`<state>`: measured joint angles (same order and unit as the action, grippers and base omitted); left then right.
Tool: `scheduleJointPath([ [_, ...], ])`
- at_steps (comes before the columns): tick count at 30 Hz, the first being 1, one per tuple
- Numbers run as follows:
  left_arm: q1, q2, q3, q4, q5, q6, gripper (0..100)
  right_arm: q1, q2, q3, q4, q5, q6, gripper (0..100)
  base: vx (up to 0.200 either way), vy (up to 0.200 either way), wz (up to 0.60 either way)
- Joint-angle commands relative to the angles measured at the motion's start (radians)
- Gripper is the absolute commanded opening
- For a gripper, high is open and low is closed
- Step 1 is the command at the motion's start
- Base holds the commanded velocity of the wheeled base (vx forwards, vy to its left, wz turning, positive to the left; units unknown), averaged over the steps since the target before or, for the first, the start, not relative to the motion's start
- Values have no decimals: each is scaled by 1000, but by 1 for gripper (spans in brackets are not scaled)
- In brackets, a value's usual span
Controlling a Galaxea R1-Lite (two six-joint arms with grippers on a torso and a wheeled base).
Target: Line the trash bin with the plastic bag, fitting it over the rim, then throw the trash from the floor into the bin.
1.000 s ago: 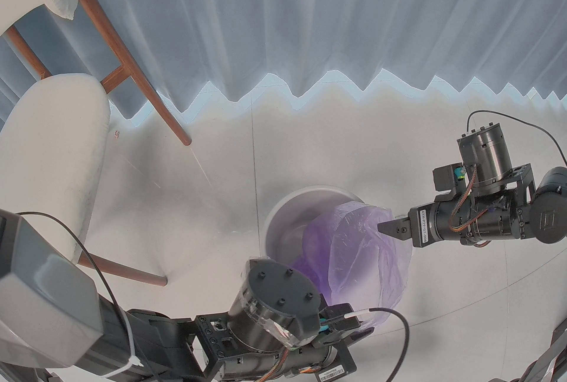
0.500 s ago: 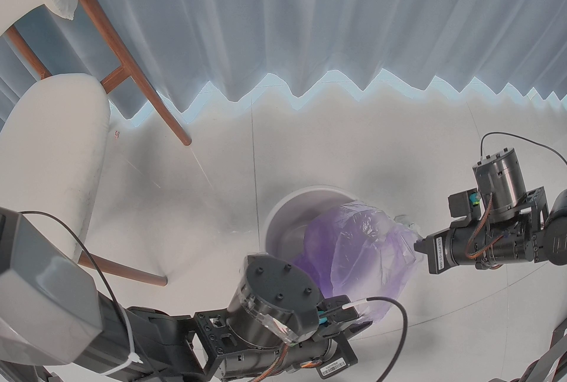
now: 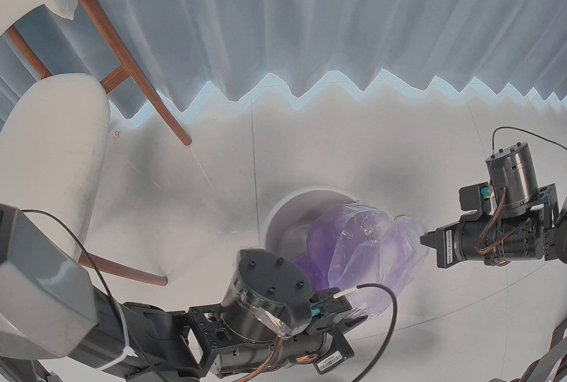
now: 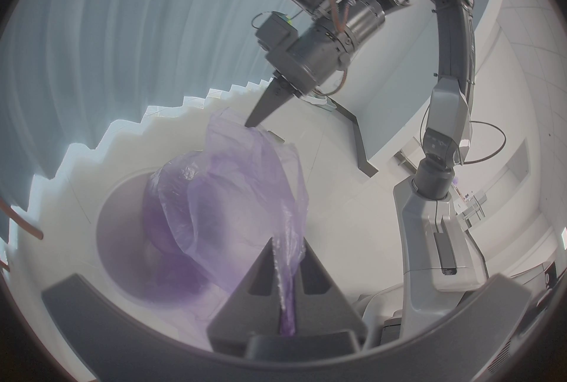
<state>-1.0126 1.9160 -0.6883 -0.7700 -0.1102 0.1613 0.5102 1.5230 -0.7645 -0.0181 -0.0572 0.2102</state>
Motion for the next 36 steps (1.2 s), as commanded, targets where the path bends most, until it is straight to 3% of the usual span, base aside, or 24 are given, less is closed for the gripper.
scheduleJointPath([
  [1, 0, -8, 3, -8, 1, -19, 0, 5, -30, 37, 1, 0, 12, 100, 0, 0, 0],
  [21, 5, -14, 4, -11, 23, -48, 0, -18, 29, 53, -6, -27, 35, 100, 0, 0, 0],
  [36, 14, -26, -2, -12, 38, -49, 0, 105, 69, -9, -5, -27, 35, 100, 0, 0, 0],
])
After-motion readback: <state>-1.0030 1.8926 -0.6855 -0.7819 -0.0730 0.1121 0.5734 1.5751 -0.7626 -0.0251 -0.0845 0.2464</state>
